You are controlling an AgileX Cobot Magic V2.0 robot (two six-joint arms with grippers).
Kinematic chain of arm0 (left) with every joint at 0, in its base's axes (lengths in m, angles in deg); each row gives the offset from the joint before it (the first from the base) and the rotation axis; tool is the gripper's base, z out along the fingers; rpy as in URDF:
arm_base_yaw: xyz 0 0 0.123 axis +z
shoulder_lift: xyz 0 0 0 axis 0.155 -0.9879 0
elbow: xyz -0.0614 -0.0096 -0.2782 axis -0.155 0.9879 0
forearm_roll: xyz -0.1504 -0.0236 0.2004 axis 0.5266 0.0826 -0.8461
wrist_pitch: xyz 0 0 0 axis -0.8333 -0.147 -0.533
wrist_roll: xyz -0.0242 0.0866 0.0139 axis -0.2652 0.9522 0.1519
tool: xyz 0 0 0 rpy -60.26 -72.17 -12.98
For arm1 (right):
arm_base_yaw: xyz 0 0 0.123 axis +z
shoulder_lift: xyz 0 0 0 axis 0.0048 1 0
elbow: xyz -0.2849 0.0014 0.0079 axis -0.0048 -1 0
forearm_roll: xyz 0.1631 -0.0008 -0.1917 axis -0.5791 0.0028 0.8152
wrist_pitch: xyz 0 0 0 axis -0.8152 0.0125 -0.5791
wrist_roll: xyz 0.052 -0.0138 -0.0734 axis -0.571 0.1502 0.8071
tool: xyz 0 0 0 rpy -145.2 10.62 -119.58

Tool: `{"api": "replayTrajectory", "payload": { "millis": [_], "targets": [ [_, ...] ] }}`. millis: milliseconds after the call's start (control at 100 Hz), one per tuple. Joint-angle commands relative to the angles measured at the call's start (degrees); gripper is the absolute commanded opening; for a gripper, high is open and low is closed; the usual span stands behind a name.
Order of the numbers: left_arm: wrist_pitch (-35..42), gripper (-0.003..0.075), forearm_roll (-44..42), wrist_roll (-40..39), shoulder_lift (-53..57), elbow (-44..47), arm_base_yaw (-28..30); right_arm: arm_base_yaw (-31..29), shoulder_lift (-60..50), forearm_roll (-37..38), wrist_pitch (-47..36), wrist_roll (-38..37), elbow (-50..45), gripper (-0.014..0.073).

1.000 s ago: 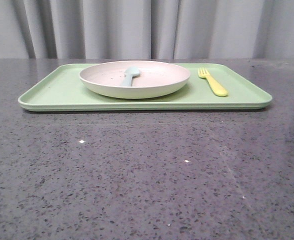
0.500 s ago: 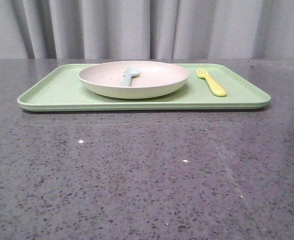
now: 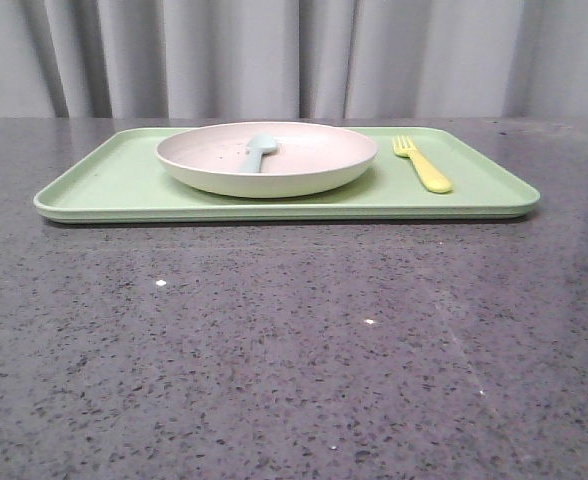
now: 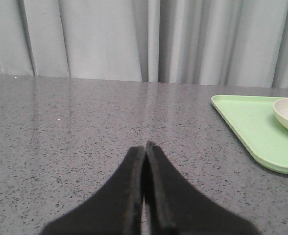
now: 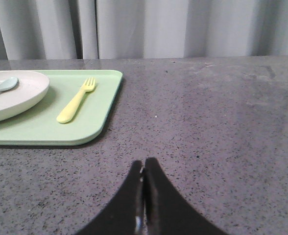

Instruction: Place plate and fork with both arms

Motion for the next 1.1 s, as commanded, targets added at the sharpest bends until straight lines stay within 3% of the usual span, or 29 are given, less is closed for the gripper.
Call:
{"api": "replayTrajectory", "payload": {
  "millis": [0, 250, 1090],
  "targets": [
    [4.32, -0.0020, 0.10, -0.36, 1.89, 0.71, 0.00, -0.90, -0.62, -0.12, -7.57, 0.78, -0.66, -0.0067],
    [4.32, -0.0020, 0.10, 0.00, 1.89, 0.71, 0.00, -3.17, -6.05, 0.31, -5.58, 0.72, -2.89, -0.0067],
    [4.32, -0.0020, 0.10, -0.36, 1.83, 0.71, 0.00, -3.14, -5.83, 0.31, -2.80, 0.72, -2.89, -0.0067]
  ]
}}
